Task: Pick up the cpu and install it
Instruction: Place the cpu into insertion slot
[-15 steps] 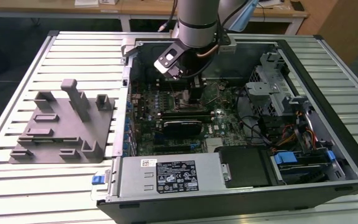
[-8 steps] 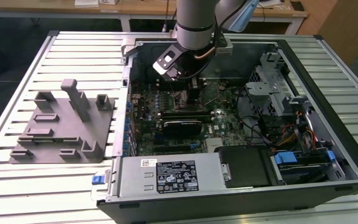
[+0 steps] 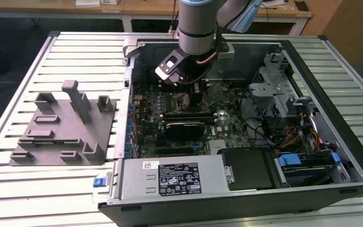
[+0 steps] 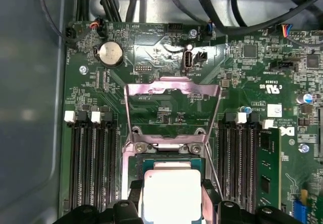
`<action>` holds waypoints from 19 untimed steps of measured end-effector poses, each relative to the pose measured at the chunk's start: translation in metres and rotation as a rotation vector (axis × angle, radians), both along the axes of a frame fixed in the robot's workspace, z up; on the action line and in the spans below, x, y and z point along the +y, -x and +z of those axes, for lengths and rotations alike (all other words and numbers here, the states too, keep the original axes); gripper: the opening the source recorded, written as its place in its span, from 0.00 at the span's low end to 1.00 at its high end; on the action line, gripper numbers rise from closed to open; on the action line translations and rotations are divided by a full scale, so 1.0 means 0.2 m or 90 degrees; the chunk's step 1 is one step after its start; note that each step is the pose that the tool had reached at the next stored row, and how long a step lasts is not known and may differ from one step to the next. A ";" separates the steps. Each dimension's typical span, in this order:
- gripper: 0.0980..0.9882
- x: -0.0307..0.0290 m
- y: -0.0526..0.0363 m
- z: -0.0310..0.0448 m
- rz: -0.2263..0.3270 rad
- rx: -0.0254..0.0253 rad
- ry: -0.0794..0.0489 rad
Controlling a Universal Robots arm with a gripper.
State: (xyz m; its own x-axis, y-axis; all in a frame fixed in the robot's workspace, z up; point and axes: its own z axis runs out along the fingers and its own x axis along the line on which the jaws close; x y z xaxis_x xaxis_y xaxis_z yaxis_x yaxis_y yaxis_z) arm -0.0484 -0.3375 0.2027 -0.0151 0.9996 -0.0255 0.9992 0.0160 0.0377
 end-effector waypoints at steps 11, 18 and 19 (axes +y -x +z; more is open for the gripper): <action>0.50 0.000 0.008 -0.027 -0.014 0.0000 0.000; 0.50 0.000 0.011 -0.041 -0.019 0.0000 0.000; 0.50 0.000 0.011 -0.041 -0.019 0.0000 0.000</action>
